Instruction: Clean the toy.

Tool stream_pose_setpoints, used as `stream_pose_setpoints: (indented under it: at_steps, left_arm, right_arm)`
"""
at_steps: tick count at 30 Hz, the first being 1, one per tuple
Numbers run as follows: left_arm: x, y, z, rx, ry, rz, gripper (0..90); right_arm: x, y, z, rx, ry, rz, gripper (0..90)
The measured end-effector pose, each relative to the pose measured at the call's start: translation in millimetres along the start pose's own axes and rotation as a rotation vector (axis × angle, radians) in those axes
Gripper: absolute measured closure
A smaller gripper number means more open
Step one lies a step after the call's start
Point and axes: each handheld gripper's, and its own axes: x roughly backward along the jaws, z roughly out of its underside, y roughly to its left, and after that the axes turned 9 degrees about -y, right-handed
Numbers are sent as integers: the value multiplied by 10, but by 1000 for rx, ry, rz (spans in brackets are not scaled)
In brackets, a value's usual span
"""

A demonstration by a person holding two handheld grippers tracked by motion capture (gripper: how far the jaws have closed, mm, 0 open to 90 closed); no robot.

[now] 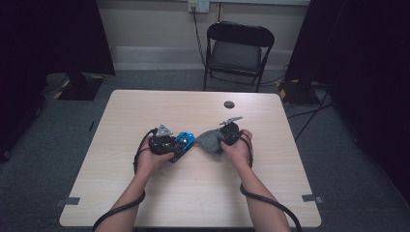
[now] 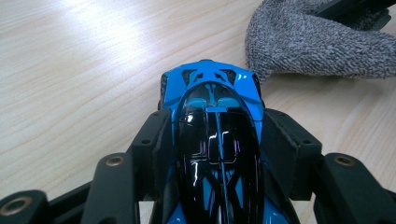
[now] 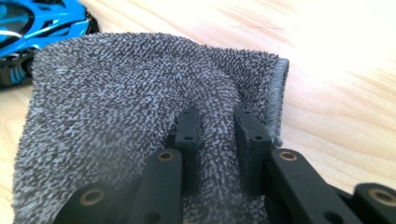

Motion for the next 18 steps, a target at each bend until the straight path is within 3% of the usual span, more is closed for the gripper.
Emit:
stream_pose_setpoints:
  at_steps: [8, 15, 18]
  left_arm:
    - [1, -1, 1, 1, -1, -1, 444]
    - [0, 1, 7, 14, -8, 2, 444]
    - [1, 0, 6, 13, -6, 1, 444]
  right_arm:
    - [88, -116, 37, -19, -16, 32, 735]
    - [243, -246, 125, -76, -62, 7, 736]
    - [291, -252, 139, -69, -79, -7, 736]
